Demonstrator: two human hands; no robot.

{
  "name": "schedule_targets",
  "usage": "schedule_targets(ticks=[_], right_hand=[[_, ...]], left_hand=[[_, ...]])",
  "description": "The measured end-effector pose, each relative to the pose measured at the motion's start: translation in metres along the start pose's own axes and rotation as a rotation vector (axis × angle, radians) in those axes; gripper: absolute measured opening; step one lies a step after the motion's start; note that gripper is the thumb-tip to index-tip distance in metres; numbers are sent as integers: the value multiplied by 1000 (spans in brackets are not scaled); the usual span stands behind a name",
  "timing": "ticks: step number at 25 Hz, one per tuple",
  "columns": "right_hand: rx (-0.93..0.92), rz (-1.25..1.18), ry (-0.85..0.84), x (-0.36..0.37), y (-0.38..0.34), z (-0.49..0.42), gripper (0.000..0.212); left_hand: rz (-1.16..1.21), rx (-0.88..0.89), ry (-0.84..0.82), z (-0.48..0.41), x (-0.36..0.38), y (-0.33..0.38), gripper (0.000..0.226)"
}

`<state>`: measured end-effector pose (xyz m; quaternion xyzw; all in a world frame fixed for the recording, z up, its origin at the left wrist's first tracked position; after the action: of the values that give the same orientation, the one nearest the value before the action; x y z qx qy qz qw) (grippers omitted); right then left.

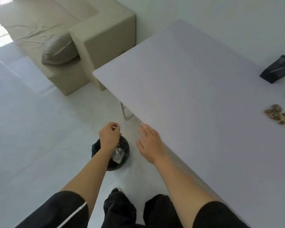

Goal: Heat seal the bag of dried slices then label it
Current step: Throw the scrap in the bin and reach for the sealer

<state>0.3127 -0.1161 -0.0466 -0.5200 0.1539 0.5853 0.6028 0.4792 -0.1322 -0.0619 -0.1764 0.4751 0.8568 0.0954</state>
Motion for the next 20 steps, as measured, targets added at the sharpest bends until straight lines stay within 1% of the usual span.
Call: schedule_targets(ticks=[2,5,6,10,14,17,20], right_hand=[[-62,-10,-16,24,-27,-24,60],[-77,-11,-83,74,-42,-64,43],[-59,-23,-93,91,-36,-76,42],[89,-10,-151,173,19,-143,45],[242,-54,-222,262,79,-216,46],[308,-65,-238,316,113,-249,49],[386,-68,-232,362,146,-273,58]], left_hand=[[7,-33,6,-11,-23,-34,7],[-22,-92,-16,-38,-38,-93,4],[-43,-112,-31,-49,-36,-113,6],[-155,-206,-99,-105,-15,-211,13],[-171,-308,-107,-167,18,-326,13],[-171,-336,-105,-200,41,-386,11],[-185,-340,-132,-232,64,-433,11]])
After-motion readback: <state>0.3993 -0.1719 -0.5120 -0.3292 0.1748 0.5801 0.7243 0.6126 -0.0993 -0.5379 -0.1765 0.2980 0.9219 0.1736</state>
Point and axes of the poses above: each hand's wrist, its own z-axis away from the middle knuckle, its own x-axis out of the palm, y = z × x, the point moved 9 cm from there along -z, towards the middle knuckle, and after that the axes turned 15 degrees about -y, right-handed, at the moved point
